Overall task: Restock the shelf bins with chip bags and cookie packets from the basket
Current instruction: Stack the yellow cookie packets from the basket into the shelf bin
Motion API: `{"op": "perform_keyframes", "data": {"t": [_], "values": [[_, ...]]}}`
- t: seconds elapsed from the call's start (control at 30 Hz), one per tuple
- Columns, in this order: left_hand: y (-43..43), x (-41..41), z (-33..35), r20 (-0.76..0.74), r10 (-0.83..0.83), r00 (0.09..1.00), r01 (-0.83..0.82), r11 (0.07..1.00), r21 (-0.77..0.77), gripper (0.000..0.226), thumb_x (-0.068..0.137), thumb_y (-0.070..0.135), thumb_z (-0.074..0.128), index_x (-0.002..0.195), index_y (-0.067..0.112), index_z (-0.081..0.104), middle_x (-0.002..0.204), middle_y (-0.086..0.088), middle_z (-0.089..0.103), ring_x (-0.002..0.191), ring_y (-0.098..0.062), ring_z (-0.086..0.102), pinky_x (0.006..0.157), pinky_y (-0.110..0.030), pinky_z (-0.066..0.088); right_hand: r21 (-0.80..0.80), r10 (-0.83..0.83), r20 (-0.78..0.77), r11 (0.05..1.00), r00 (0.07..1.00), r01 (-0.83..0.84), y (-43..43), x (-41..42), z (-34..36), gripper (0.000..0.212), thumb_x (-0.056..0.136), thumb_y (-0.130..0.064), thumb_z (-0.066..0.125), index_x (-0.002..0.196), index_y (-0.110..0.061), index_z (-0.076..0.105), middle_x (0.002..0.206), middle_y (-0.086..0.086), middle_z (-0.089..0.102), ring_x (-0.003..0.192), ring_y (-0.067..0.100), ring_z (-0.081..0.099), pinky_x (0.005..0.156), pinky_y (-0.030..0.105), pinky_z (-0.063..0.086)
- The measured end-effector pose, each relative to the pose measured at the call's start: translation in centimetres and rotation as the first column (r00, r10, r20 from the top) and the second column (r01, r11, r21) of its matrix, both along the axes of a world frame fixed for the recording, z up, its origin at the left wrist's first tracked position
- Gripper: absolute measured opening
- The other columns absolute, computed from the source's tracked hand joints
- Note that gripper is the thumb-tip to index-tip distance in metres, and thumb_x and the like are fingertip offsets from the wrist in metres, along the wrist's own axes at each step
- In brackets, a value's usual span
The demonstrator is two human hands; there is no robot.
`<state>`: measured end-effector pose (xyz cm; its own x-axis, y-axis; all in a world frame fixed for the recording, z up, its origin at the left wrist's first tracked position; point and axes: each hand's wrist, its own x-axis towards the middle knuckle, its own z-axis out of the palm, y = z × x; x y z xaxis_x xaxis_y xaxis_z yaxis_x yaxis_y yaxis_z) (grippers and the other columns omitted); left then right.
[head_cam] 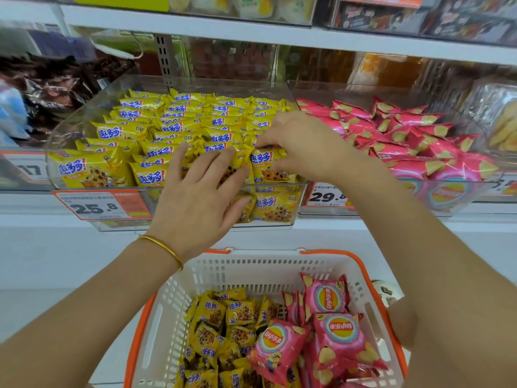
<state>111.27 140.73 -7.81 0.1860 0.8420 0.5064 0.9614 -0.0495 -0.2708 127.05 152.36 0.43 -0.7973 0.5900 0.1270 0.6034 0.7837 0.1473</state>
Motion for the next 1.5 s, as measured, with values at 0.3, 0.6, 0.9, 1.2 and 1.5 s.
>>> {"op": "perform_keyframes", "data": {"t": [0.3,0.6,0.9,1.2,1.5], "values": [[-5.4,1.8,-1.4,0.078,-0.234,0.969,0.231,0.972,0.050,0.024,0.086,0.017,0.050,0.102,0.011,0.067,0.115,-0.010,0.063,0.097,-0.032,0.052,0.081,-0.043,0.038,-0.147,0.013,-0.694,0.976,0.719,-0.160,-8.9,3.6,-8.3,0.020,0.087,-0.008,0.056,0.102,-0.014,0.067,0.090,-0.003,0.060,0.076,0.012,0.055,0.069,0.026,0.045],[-10.1,-0.2,-8.0,0.065,-0.041,0.997,0.070,0.841,-0.537,0.039,0.079,0.025,0.034,0.079,0.012,0.071,0.097,-0.009,0.068,0.084,-0.032,0.064,0.072,-0.041,0.049,-0.823,0.144,0.204,0.560,0.968,0.091,-13.3,0.3,-31.6,0.034,0.092,-0.012,0.053,0.127,-0.012,0.050,0.119,0.009,0.057,0.098,0.021,0.055,0.082,0.036,0.049],[-10.2,-1.0,-9.0,0.086,0.005,0.996,0.050,0.779,-0.625,0.043,0.077,0.027,0.031,0.077,0.013,0.071,0.090,-0.007,0.068,0.078,-0.028,0.064,0.065,-0.040,0.051,-0.685,0.081,0.431,0.678,0.899,0.267,-17.6,-0.6,-37.9,0.032,0.093,0.003,0.043,0.124,0.001,0.048,0.126,0.021,0.050,0.118,0.036,0.044,0.091,0.041,0.042],[-8.7,0.0,-9.3,0.120,0.103,0.987,0.035,0.598,-0.801,0.035,0.097,0.028,0.041,0.131,0.021,0.046,0.130,0.001,0.048,0.117,-0.019,0.043,0.099,-0.037,0.039,-0.771,-0.052,0.264,0.589,0.963,0.243,-13.1,0.9,-31.3,0.026,0.088,-0.006,0.058,0.065,-0.010,0.047,0.071,0.004,0.048,0.062,0.015,0.051,0.051,0.022,0.038],[-5.1,2.6,-5.5,0.538,0.385,0.750,0.297,0.531,-0.793,0.045,0.089,0.039,0.059,0.126,0.014,0.052,0.118,-0.001,0.056,0.098,-0.014,0.055,0.084,-0.027,0.042,-0.940,-0.307,-0.232,0.315,0.923,-0.132,-8.8,3.1,-15.3,0.010,0.088,-0.007,0.064,0.083,-0.015,0.061,0.074,-0.001,0.059,0.061,0.009,0.062,0.058,0.026,0.053]]}}
